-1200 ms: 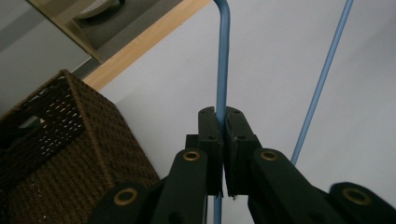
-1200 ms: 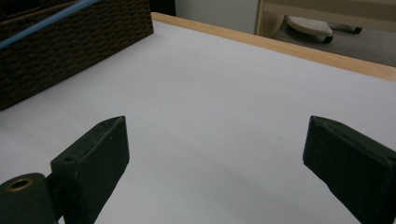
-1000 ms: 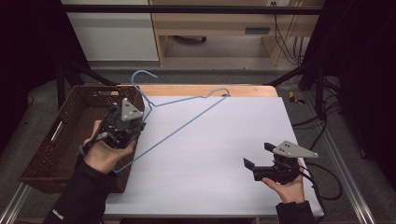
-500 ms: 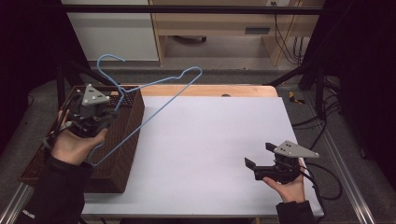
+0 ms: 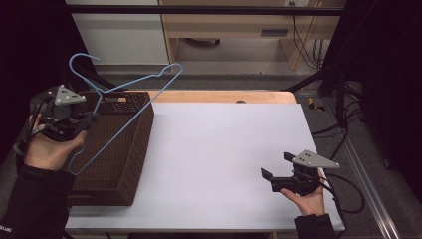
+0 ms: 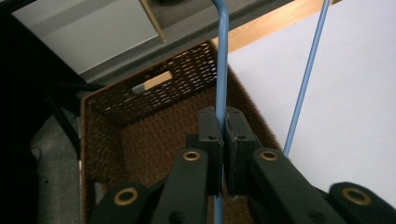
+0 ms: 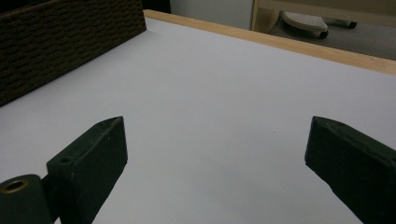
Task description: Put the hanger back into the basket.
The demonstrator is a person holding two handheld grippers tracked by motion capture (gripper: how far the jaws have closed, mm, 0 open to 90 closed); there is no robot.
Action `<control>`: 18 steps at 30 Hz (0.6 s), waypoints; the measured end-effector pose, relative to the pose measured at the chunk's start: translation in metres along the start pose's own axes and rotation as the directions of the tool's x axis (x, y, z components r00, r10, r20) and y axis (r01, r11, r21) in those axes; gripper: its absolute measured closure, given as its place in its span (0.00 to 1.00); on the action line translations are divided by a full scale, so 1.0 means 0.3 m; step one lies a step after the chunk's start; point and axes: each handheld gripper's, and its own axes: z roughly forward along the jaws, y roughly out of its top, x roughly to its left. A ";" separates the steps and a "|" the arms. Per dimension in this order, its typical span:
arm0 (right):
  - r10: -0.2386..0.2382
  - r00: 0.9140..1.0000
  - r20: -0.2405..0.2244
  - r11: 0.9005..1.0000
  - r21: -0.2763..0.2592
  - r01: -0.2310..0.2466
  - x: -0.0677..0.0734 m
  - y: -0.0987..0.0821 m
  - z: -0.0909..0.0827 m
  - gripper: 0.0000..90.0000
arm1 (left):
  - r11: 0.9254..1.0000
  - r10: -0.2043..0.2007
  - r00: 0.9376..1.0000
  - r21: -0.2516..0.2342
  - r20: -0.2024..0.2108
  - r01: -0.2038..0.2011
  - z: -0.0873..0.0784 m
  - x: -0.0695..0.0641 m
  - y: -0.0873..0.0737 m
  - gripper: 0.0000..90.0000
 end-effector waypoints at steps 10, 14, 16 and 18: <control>0.002 1.000 0.003 1.000 -0.003 -0.002 0.000 0.001 -0.002 0.07 | 0.998 -0.033 0.998 0.058 -0.057 0.036 0.066 0.098 -0.062 0.96; -0.002 1.000 0.001 1.000 -0.001 0.002 -0.001 0.000 -0.001 0.07 | 0.995 -0.037 0.996 0.090 -0.085 0.045 0.099 0.133 -0.096 0.96; -0.003 1.000 0.002 1.000 -0.001 0.003 -0.001 0.000 -0.001 0.07 | 0.994 -0.041 0.995 0.101 -0.093 0.050 0.116 0.149 -0.113 0.97; -0.003 1.000 0.002 1.000 0.000 0.003 0.000 0.000 0.000 0.07 | 0.992 -0.051 0.993 0.112 -0.103 0.063 0.132 0.164 -0.131 0.96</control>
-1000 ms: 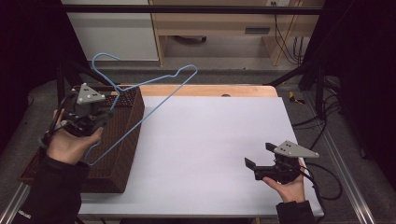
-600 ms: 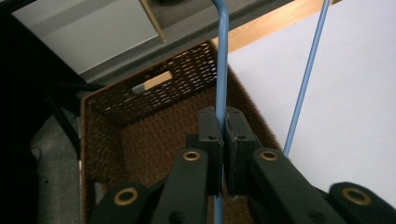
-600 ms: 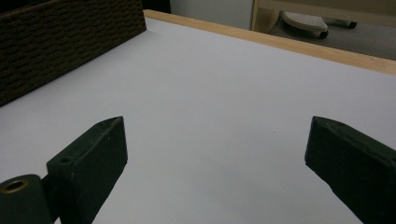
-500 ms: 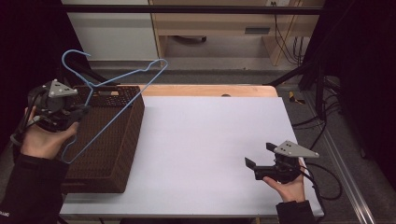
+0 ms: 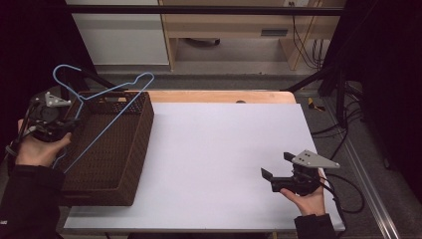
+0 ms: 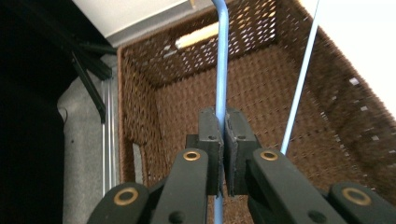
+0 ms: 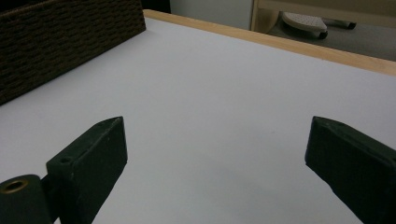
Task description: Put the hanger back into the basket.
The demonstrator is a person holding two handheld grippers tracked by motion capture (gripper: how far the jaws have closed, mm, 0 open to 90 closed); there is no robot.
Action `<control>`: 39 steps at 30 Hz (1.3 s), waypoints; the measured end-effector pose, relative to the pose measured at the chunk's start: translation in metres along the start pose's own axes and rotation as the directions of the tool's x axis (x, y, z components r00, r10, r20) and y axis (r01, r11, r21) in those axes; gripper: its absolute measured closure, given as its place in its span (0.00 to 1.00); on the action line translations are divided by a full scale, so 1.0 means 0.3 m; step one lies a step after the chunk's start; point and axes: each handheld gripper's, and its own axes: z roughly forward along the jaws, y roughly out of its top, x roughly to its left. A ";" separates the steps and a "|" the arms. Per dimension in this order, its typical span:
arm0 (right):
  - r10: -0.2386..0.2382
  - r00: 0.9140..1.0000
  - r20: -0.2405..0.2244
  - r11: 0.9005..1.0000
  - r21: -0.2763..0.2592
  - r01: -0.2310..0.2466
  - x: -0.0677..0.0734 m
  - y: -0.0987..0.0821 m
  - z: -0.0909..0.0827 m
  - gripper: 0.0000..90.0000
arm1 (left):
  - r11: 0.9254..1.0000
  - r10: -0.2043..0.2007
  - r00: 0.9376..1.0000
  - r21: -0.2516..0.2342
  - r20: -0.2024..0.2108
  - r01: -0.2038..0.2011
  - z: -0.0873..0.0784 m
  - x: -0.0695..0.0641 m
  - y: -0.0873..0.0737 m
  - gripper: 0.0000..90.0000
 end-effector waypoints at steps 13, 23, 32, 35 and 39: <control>-0.003 1.000 0.002 1.000 0.002 0.003 0.001 -0.001 0.002 0.07 | 0.997 -0.008 0.999 0.075 -0.044 0.011 0.096 0.035 -0.093 0.97; -0.001 1.000 0.006 1.000 0.002 0.001 0.002 -0.001 0.004 0.07 | 0.990 0.006 1.000 0.142 -0.024 -0.002 0.182 0.008 -0.172 0.96; 0.001 1.000 0.007 1.000 0.004 -0.001 0.001 -0.003 0.006 0.07 | 0.980 0.001 1.000 0.200 0.008 -0.002 0.252 -0.032 -0.206 0.96; -0.001 1.000 0.007 1.000 0.006 0.001 0.001 -0.004 0.007 0.07 | 0.977 -0.011 1.000 0.214 0.029 0.005 0.265 -0.041 -0.215 0.95; 0.002 1.000 0.006 1.000 0.003 -0.002 0.000 -0.004 0.005 0.07 | 0.982 -0.027 0.997 0.188 0.068 0.014 0.253 -0.053 -0.225 0.89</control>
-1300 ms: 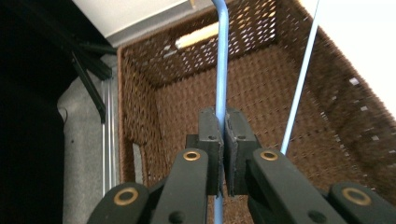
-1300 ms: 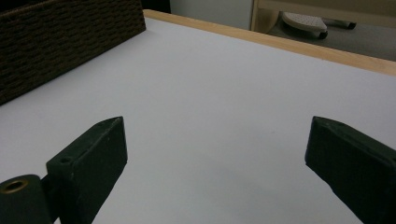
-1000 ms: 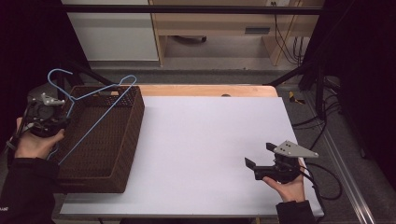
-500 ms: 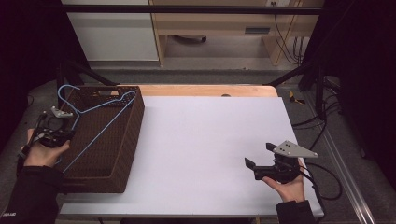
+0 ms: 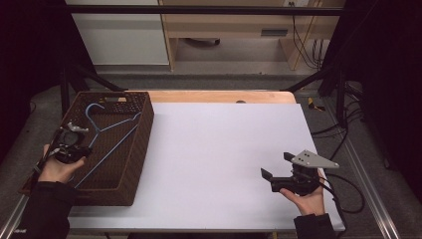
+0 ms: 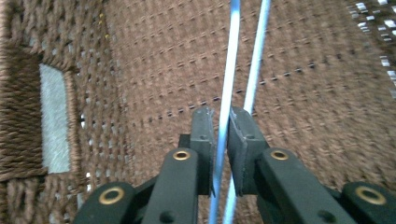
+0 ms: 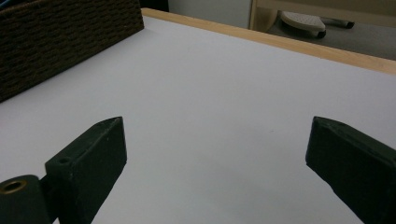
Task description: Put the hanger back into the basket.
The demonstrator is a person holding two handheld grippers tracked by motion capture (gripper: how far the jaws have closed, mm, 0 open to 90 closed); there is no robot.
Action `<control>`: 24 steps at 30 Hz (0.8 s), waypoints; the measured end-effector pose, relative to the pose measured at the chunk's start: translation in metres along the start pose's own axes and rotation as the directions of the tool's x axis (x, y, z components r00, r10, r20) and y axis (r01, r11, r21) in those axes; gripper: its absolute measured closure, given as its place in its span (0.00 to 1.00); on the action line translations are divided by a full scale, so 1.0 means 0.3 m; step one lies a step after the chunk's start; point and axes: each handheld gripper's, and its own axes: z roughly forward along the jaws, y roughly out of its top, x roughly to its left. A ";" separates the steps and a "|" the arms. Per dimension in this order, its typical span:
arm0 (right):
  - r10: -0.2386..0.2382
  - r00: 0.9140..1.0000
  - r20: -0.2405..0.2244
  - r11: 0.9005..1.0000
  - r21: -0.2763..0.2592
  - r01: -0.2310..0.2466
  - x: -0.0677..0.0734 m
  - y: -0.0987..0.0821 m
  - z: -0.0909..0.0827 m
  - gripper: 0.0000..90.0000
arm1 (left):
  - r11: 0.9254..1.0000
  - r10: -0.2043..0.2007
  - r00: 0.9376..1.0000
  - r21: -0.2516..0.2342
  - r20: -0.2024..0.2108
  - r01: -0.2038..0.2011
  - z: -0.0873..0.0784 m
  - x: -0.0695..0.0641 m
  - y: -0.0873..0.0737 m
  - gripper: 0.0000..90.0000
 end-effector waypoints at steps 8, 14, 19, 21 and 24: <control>0.000 1.000 0.000 1.000 -0.003 0.000 -0.001 -0.001 0.000 0.07 | 0.985 -0.033 0.998 -0.168 0.054 0.041 -0.111 -0.022 -0.019 0.63; 0.001 1.000 -0.001 1.000 -0.013 -0.001 -0.002 -0.001 -0.003 0.06 | 0.908 0.000 0.986 -0.413 0.169 0.071 -0.223 -0.112 -0.037 0.42; 0.002 1.000 -0.002 1.000 -0.025 -0.002 -0.003 0.000 -0.004 0.06 | 0.863 0.038 0.969 -0.497 0.243 0.091 -0.258 -0.167 -0.045 0.31; 0.007 1.000 -0.008 0.999 -0.033 -0.007 -0.003 0.000 -0.006 0.06 | 0.841 0.056 0.961 -0.532 0.271 0.101 -0.272 -0.194 -0.048 0.25; 0.005 1.000 -0.009 0.999 -0.041 -0.005 -0.004 0.000 -0.010 0.06 | 0.805 0.093 0.941 -0.581 0.324 0.121 -0.285 -0.234 -0.057 0.18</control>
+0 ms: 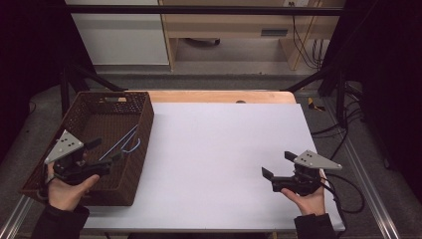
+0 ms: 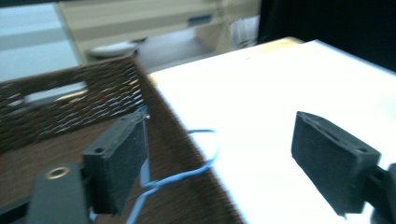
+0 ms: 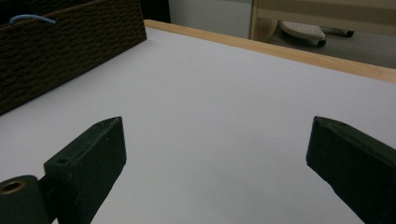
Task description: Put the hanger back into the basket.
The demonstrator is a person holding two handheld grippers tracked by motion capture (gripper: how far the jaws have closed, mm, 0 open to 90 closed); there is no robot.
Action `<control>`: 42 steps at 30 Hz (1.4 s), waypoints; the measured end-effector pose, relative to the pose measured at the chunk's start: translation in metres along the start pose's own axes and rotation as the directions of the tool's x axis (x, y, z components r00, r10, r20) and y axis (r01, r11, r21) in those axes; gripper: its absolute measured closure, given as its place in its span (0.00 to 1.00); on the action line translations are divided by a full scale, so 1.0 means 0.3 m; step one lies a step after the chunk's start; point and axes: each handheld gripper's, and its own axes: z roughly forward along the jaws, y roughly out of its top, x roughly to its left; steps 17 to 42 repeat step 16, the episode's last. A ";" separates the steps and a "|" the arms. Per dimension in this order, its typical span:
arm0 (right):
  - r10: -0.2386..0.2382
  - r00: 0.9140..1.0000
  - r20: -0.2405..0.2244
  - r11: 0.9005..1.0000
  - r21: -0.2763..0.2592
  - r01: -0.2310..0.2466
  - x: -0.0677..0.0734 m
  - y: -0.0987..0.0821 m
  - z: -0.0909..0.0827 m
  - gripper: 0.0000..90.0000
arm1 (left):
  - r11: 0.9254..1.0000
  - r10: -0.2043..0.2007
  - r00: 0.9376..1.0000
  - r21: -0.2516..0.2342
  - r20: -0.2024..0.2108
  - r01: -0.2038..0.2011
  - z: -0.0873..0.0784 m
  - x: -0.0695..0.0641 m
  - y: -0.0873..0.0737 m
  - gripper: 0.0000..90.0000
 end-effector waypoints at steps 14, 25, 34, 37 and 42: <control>0.007 1.000 -0.008 1.000 -0.029 -0.007 -0.002 0.000 -0.014 0.06 | 0.997 0.079 0.988 -0.026 0.132 -0.077 0.052 -0.143 -0.079 0.08; 0.005 1.000 -0.008 0.999 -0.034 -0.006 -0.003 -0.001 -0.017 0.06 | 0.996 0.086 0.987 -0.031 0.139 -0.083 0.053 -0.149 -0.082 0.08; 0.005 1.000 -0.008 0.999 -0.034 -0.006 -0.003 -0.001 -0.017 0.06 | 0.996 0.086 0.987 -0.031 0.139 -0.083 0.053 -0.149 -0.082 0.08; 0.005 1.000 -0.008 0.999 -0.034 -0.006 -0.003 -0.001 -0.017 0.06 | 0.996 0.086 0.987 -0.031 0.139 -0.083 0.053 -0.149 -0.082 0.08; 0.005 1.000 -0.008 0.999 -0.034 -0.006 -0.003 -0.001 -0.017 0.06 | 0.996 0.086 0.987 -0.031 0.139 -0.083 0.053 -0.149 -0.082 0.08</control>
